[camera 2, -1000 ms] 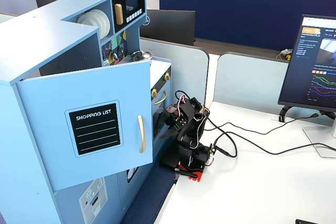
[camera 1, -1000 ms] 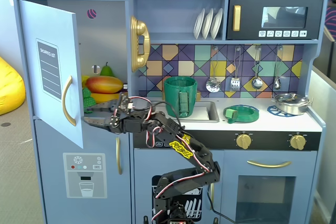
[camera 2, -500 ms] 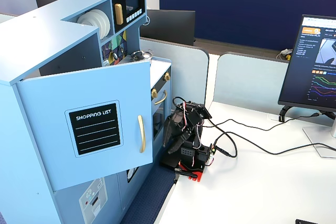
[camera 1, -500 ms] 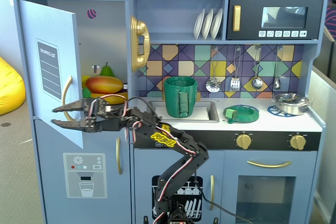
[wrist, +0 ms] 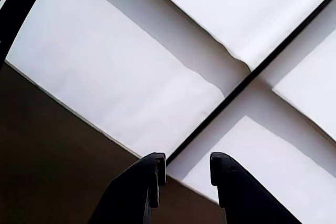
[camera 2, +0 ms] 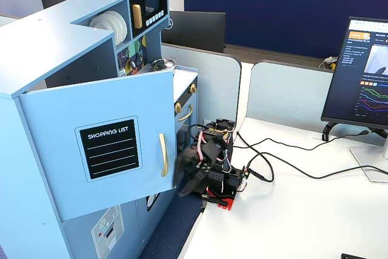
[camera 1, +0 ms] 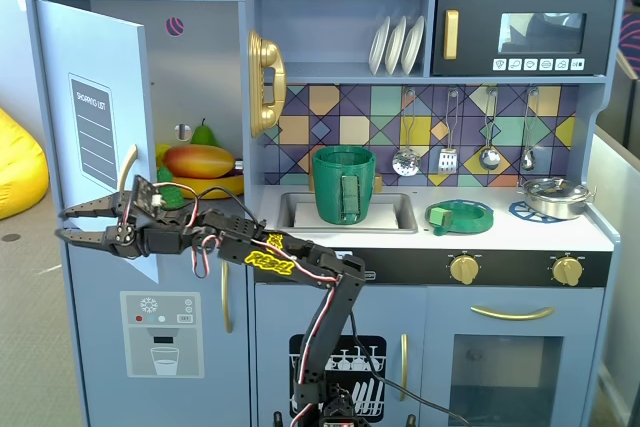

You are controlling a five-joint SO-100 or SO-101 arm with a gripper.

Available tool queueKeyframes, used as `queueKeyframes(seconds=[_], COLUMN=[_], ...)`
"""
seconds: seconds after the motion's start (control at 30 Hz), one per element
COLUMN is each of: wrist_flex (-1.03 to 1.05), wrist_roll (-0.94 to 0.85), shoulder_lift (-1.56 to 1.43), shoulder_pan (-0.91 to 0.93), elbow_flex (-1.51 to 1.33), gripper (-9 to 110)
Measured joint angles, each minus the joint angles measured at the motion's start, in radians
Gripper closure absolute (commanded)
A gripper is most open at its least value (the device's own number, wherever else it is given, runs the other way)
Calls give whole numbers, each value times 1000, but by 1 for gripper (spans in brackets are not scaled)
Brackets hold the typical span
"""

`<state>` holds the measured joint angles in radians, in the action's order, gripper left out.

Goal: Close the left cabinet door

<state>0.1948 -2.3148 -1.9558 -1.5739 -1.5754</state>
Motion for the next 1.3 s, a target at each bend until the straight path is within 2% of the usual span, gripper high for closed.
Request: queueKeyframes(seconds=[1.3], wrist_flex=[38], wrist_roll=[216], shoulder_lift=[3], shoulder_pan=[595], elbow_flex=[9], gripper=[101])
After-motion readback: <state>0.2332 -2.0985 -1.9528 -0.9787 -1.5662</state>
